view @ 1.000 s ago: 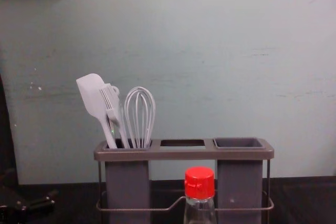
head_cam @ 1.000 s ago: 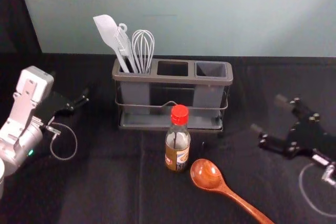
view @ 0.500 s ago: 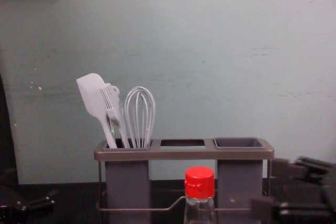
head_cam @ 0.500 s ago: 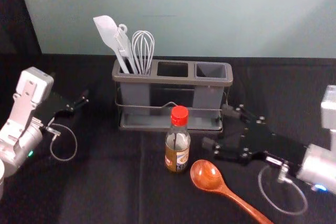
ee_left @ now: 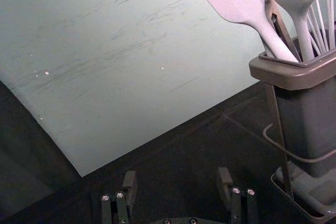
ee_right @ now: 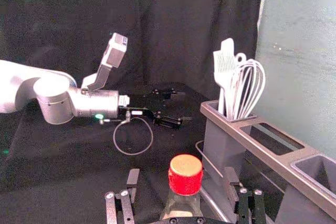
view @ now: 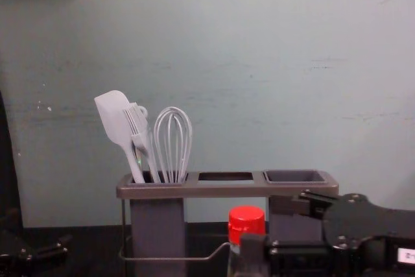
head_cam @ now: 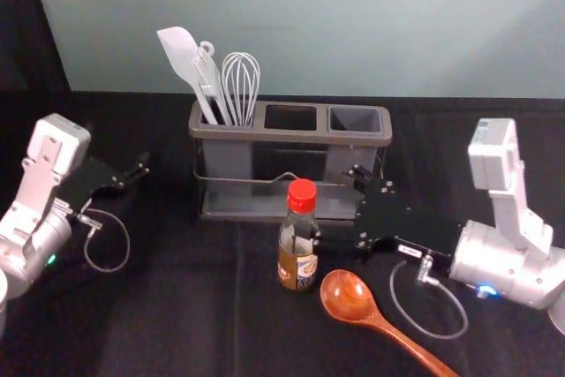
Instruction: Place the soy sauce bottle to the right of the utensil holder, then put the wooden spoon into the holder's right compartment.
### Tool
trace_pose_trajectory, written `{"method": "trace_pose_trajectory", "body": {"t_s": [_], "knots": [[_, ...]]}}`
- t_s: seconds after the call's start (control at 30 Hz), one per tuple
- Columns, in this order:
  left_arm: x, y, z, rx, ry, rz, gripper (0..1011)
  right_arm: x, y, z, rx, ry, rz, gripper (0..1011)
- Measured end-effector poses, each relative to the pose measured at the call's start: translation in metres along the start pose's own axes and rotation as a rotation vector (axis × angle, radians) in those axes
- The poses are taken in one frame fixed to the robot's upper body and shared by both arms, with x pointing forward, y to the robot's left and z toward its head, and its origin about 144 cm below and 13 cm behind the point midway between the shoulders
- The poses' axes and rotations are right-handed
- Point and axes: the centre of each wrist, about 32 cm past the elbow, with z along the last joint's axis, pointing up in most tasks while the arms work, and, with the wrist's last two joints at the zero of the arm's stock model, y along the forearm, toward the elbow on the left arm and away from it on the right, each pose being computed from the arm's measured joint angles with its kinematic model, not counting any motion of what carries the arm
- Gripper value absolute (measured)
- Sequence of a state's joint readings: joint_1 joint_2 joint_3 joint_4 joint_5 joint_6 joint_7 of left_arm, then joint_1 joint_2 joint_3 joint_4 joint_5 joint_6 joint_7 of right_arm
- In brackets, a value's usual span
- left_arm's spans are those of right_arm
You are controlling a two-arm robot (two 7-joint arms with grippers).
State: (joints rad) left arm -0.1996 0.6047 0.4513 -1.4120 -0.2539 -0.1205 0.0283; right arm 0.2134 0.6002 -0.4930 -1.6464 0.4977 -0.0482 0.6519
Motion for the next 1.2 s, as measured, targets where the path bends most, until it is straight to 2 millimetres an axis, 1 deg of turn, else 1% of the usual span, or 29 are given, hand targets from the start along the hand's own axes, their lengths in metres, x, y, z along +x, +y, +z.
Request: {"method": "trace_pose_trajectory", "body": {"t_s": [0.07, 0.5, 0.83, 1.13, 1.2], "knots": [[0.000, 0.000, 0.000, 0.000, 0.000, 0.000, 1005, 0.001, 0.006, 0.000, -0.004, 0.010, 0.004, 1003], [0.000, 0.000, 0.000, 0.000, 0.000, 0.000, 1005, 0.004, 0.023, -0.003, -0.013, 0.044, -0.002, 1002], [0.000, 0.000, 0.000, 0.000, 0.000, 0.000, 1005, 0.005, 0.029, -0.006, -0.006, 0.044, -0.012, 1002], [0.000, 0.000, 0.000, 0.000, 0.000, 0.000, 1005, 0.005, 0.028, -0.006, -0.007, 0.045, -0.012, 1002], [0.000, 0.000, 0.000, 0.000, 0.000, 0.000, 1005, 0.005, 0.028, -0.006, -0.007, 0.045, -0.012, 985]]}}
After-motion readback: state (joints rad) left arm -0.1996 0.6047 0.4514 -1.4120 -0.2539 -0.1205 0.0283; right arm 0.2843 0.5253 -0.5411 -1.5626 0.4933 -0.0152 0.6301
